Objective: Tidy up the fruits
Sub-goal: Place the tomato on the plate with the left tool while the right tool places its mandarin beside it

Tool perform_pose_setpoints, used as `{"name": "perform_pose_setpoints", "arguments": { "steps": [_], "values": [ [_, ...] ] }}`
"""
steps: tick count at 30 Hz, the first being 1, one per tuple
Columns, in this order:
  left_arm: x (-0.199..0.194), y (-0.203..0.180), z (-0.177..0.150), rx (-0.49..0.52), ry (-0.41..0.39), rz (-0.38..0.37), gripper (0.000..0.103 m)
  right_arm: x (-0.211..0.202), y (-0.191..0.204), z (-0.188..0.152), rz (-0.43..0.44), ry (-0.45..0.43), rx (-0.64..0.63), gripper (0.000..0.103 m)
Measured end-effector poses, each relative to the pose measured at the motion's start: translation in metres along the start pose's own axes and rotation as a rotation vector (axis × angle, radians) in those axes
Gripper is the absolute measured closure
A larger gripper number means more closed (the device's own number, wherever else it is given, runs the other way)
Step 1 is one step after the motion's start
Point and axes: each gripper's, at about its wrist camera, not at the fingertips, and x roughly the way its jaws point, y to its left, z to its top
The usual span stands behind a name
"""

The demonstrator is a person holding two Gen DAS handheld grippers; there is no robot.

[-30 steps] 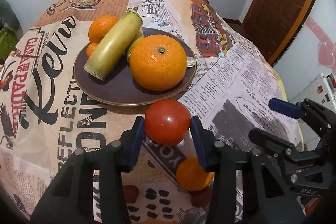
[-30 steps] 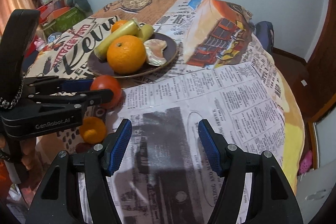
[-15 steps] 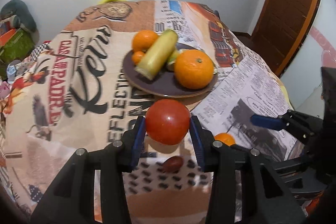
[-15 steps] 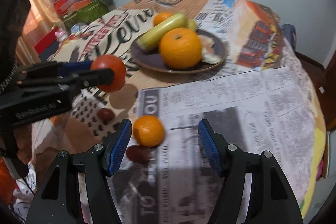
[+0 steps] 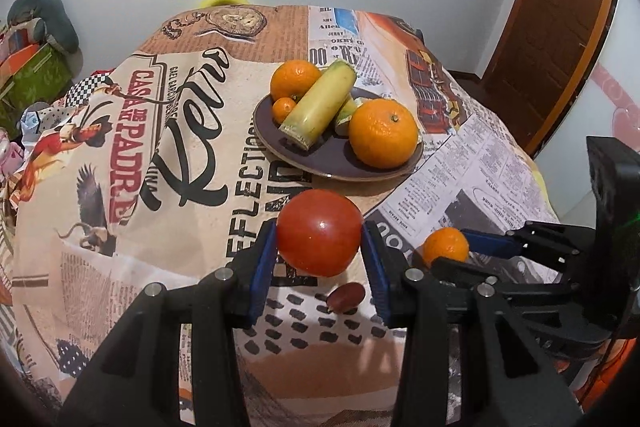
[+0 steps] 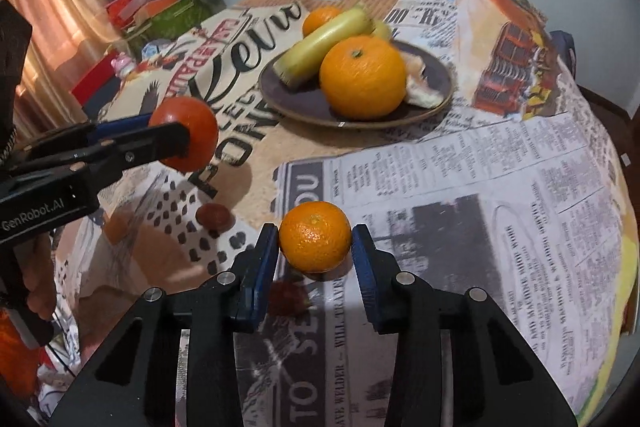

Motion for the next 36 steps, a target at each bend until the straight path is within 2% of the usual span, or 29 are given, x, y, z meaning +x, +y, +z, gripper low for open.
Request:
{"name": "perform_pose_setpoints", "arguments": {
  "steps": [17,36],
  "values": [
    [0.016,-0.008,0.044,-0.003,-0.058,-0.029,0.061,-0.030,-0.041,0.052,-0.113,-0.163,0.031,0.068],
    [0.063,-0.005,0.068,-0.005,-0.037,-0.030,0.061,0.015,-0.074,0.098,-0.126,-0.142,0.032,0.068]
  ]
}}
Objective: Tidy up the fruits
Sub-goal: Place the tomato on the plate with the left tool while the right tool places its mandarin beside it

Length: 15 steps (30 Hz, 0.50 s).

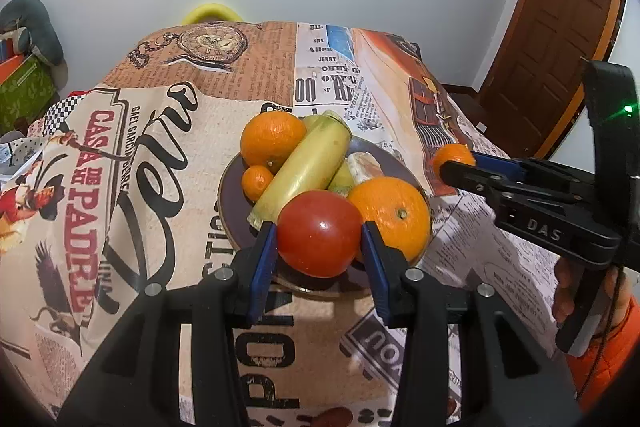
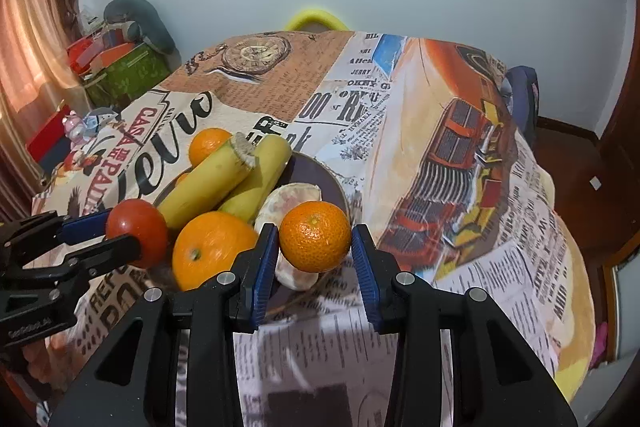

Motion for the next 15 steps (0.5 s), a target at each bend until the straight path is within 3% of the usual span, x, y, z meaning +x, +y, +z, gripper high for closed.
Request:
{"name": "perform_pose_setpoints", "arguments": {
  "steps": [15],
  "values": [
    [0.015,0.007,0.002,-0.028,0.010,-0.014,0.061,0.050,-0.002,0.006,-0.012,0.087,-0.012,0.068]
  ]
}}
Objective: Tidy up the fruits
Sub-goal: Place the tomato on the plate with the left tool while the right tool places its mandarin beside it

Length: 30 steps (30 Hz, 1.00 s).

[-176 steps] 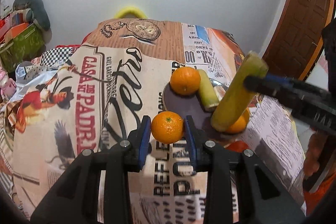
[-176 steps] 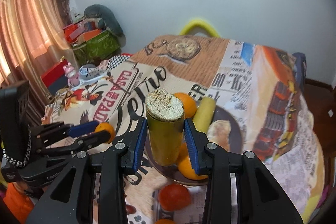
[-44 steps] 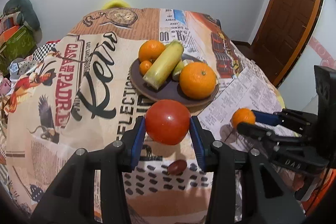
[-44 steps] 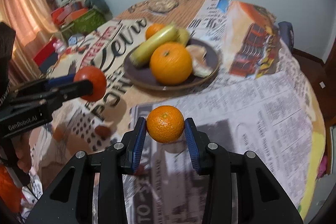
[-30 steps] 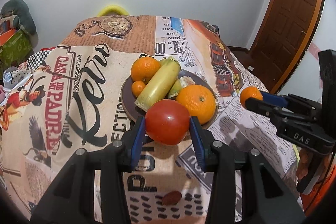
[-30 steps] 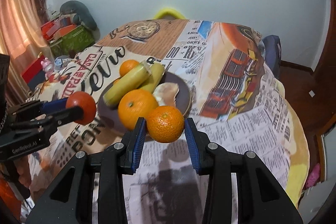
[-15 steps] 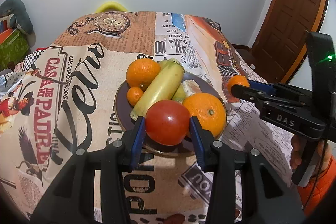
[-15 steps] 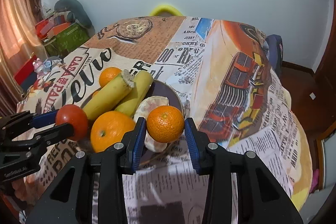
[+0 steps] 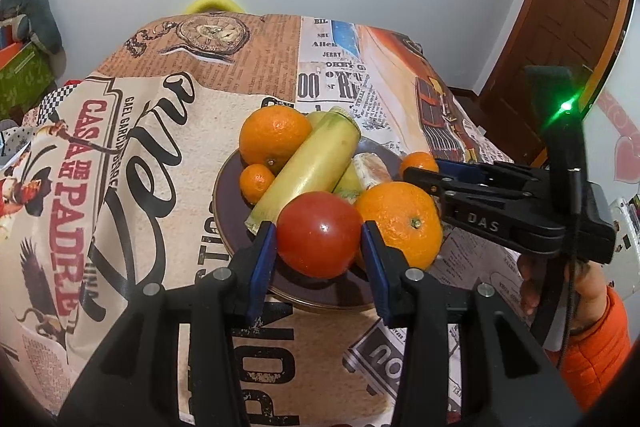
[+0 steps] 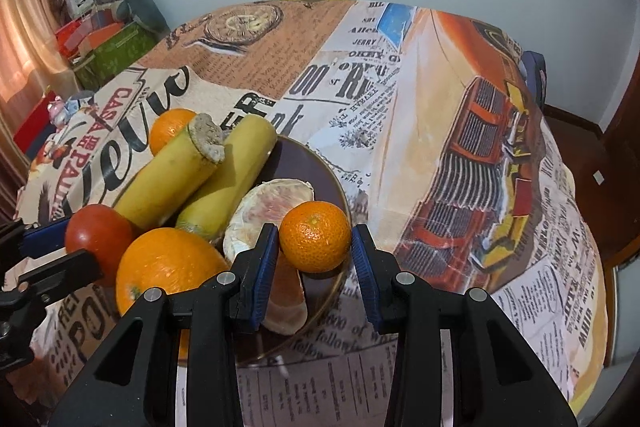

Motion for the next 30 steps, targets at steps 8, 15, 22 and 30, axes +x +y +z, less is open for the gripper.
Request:
{"name": "perform_pose_setpoints", "arguments": {
  "steps": [8,15,22,30],
  "values": [
    [0.002,-0.001,-0.002,0.003,0.010,0.007,0.053,0.002,-0.008,-0.001,0.037,0.022,0.031,0.066],
    [-0.004,-0.003,-0.002,0.011,0.003,0.026,0.052,-0.010,-0.004,-0.001,-0.012,-0.002,-0.006,0.058],
    [-0.032,-0.005,0.000,0.016,-0.037,0.046,0.052,-0.048,0.001,-0.005,-0.034,-0.059,-0.016,0.058],
    [-0.089,-0.014,0.000,0.037,-0.118,0.076,0.052,-0.115,0.027,-0.015,-0.049,-0.174,-0.053,0.058]
  ]
}}
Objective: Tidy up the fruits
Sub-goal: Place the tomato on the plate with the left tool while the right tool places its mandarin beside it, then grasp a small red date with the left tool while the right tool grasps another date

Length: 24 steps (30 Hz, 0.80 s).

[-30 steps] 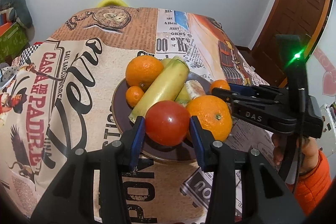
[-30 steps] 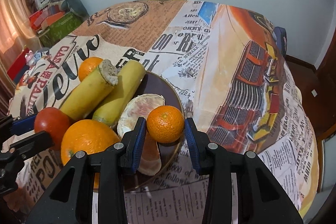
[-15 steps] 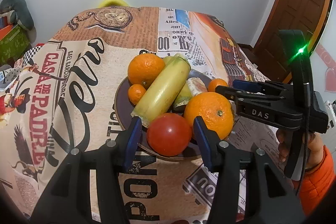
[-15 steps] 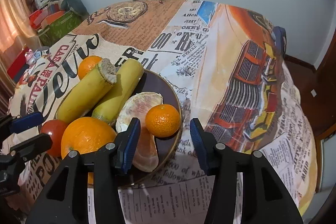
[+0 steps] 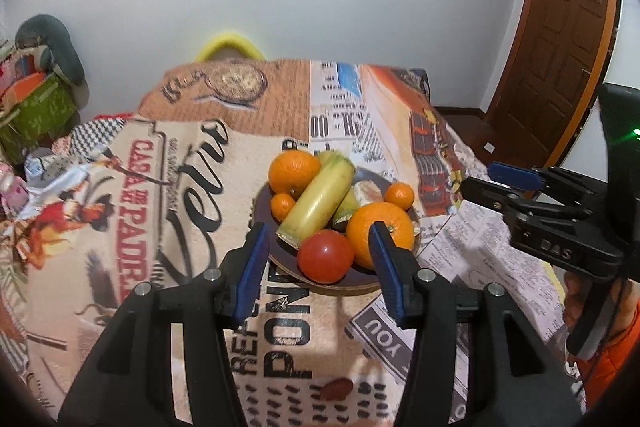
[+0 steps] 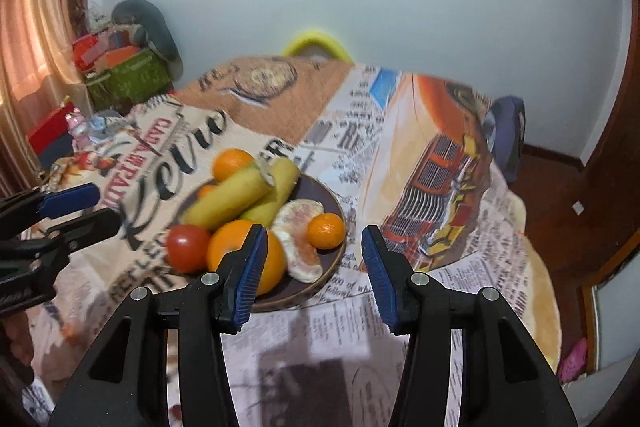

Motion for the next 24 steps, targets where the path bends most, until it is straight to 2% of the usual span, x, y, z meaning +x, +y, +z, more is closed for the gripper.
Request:
{"name": "perform_pose_setpoints", "arguments": {
  "steps": [7,13,18,24],
  "values": [
    [-0.051,-0.004,-0.006,0.017,-0.053,0.015,0.051,-0.057,0.028,-0.007,0.021,-0.085,-0.020,0.057],
    [-0.088,-0.003,-0.021,0.023,-0.082,0.011,0.048,-0.088,0.047,-0.022,0.037,-0.113,-0.022,0.055],
    [-0.101,0.002,-0.039,0.020,-0.073,0.008,0.047,-0.091,0.060,-0.039,0.050,-0.086,-0.028,0.052],
    [-0.098,0.013,-0.062,0.007,-0.021,0.011,0.045,-0.068,0.069,-0.060,0.062,0.011,-0.035,0.052]
  ]
}}
